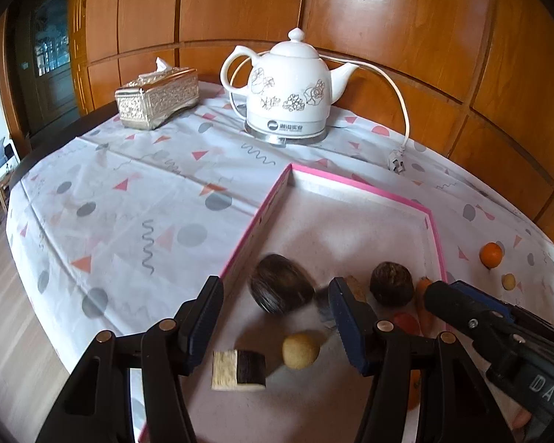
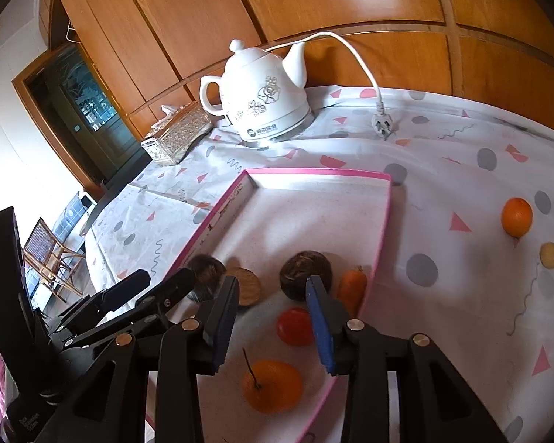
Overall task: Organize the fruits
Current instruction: 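Carry the dark fruit and log piece into the tray and open both tools, then move the right tool to the small brown kiwi and grasp it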
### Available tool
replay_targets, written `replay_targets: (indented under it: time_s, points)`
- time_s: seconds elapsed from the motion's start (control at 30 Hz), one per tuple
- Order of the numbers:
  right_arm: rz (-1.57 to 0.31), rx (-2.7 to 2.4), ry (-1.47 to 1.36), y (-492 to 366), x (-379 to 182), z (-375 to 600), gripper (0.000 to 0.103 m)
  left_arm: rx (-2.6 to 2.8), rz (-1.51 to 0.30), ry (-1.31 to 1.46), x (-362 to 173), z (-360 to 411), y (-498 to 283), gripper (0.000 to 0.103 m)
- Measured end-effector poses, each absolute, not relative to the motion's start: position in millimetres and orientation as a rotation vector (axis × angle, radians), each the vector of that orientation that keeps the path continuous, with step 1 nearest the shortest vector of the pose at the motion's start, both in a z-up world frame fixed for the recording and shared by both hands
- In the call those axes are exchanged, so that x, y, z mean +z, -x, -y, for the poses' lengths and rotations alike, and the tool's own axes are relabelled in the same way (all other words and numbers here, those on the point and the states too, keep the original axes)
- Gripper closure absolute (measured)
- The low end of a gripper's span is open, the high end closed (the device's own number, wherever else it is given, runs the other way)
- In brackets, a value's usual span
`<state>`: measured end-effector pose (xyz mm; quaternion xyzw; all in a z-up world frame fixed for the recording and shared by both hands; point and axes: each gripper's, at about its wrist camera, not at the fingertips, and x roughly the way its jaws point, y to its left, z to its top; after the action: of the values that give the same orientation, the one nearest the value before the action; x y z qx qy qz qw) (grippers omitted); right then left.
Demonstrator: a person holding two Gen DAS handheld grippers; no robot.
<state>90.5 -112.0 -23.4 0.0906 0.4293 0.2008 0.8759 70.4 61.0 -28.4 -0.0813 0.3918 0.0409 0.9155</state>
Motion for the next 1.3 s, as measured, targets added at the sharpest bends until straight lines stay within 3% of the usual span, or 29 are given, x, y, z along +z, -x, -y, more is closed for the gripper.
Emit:
replay_targets:
  time_s: [0.73, 1.3]
  points:
    - [-0.799, 0.18, -0.137, -47, -23, 187, 0.065, -0.069, -0.767, 0.073, -12, 7, -41, 0.043]
    - [-0.819, -0.054, -0.209, -59, -42, 284, 0.065, -0.235, -0.768, -0.003, -6, 83, -54, 0.043]
